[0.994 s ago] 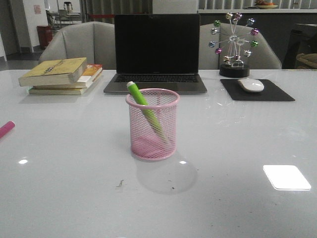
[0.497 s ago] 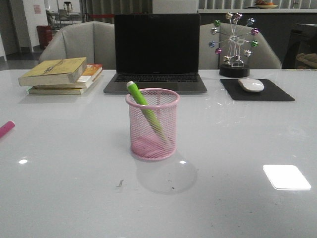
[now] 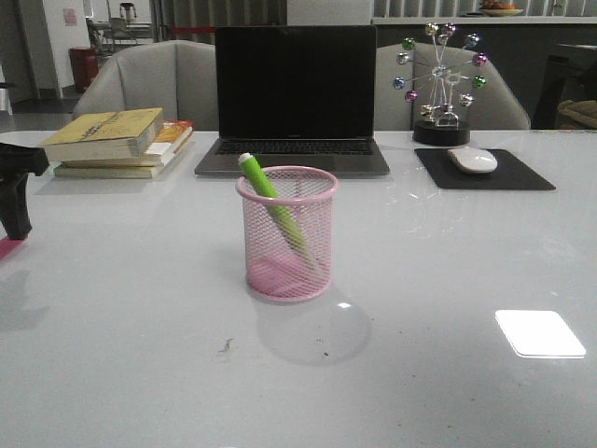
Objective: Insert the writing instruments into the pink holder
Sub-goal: 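Lower the left gripper onto the pink marker and grasp it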
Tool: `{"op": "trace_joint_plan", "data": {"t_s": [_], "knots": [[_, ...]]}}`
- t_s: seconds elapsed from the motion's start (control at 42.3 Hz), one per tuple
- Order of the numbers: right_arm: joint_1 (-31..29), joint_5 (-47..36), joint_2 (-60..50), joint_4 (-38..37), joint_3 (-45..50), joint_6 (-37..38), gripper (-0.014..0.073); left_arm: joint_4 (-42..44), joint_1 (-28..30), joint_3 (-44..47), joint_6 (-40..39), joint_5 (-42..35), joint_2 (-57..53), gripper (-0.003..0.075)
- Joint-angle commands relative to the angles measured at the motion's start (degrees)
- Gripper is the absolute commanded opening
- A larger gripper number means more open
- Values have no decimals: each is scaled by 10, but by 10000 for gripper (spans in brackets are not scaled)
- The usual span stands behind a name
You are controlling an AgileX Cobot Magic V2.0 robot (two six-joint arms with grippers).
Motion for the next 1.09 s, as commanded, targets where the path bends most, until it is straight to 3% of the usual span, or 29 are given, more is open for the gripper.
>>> {"op": "trace_joint_plan", "data": {"t_s": [0.0, 0.615, 0.875, 1.065], "knots": [[0, -33, -3, -3, -16, -6, 492, -4, 0, -37, 0, -14, -10, 466], [0, -33, -3, -3, -16, -6, 492, 0, 0, -94, 0, -3, 46, 451], [0, -33, -3, -3, -16, -6, 492, 0, 0, -94, 3, -2, 46, 214], [0, -33, -3, -3, -16, -6, 492, -5, 0, -92, 3, 4, 38, 107]]}}
